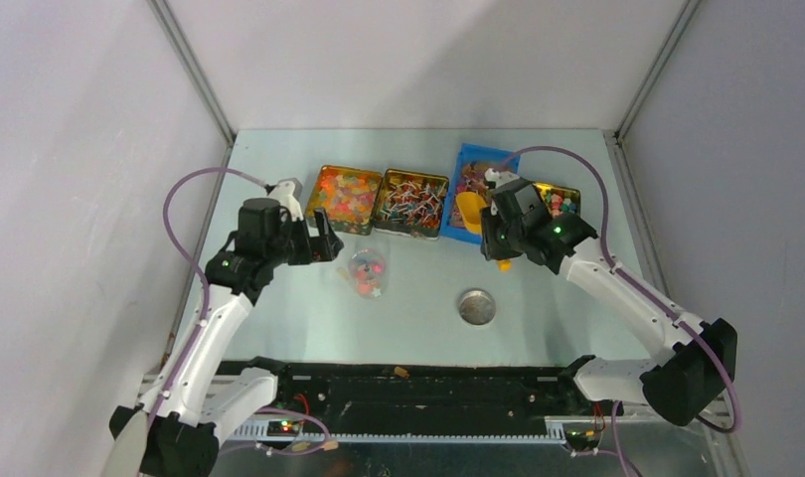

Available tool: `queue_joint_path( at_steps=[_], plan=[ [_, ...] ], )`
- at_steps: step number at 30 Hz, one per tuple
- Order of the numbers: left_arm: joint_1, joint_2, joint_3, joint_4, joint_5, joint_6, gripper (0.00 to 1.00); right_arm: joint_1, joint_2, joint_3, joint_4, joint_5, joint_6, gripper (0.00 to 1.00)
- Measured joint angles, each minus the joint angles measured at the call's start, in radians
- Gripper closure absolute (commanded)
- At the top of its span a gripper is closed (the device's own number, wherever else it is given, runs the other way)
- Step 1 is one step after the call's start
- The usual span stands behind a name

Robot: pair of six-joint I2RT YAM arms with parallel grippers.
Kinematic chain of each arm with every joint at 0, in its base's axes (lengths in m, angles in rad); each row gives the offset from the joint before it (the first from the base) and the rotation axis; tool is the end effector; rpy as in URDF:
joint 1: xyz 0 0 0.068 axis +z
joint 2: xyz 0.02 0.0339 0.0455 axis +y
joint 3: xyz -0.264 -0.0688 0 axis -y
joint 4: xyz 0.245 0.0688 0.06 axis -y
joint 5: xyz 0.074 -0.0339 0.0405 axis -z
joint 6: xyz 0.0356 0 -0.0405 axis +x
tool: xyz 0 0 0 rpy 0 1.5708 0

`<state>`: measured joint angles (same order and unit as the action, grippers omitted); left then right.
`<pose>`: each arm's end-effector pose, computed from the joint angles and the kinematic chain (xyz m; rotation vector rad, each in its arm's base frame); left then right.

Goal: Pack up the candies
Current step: Scoop the fake candies from the storage box.

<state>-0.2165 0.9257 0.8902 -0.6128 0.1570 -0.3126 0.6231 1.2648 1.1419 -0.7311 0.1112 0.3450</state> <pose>0.1895 -0.0474 0.3098 -0.0202 2.2497 -0.4628 0.2157 0.1502 0.3123 -0.2879 2.4240 0.3052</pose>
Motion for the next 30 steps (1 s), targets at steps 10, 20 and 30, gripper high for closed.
queue_joint_path(
  at_steps=[10,20,30],
  plan=[
    [0.000,0.043,0.000,-0.003,-0.031,0.026,0.05,-0.042,0.025,0.047,-0.122,-0.005,-0.025,1.00],
    [0.032,0.146,0.015,0.011,-0.019,0.025,0.05,0.032,0.317,0.374,-0.200,-0.002,-0.075,1.00],
    [0.036,0.183,0.011,0.044,-0.076,0.068,0.07,0.015,0.455,0.631,-0.412,0.027,-0.021,1.00]
  ],
)
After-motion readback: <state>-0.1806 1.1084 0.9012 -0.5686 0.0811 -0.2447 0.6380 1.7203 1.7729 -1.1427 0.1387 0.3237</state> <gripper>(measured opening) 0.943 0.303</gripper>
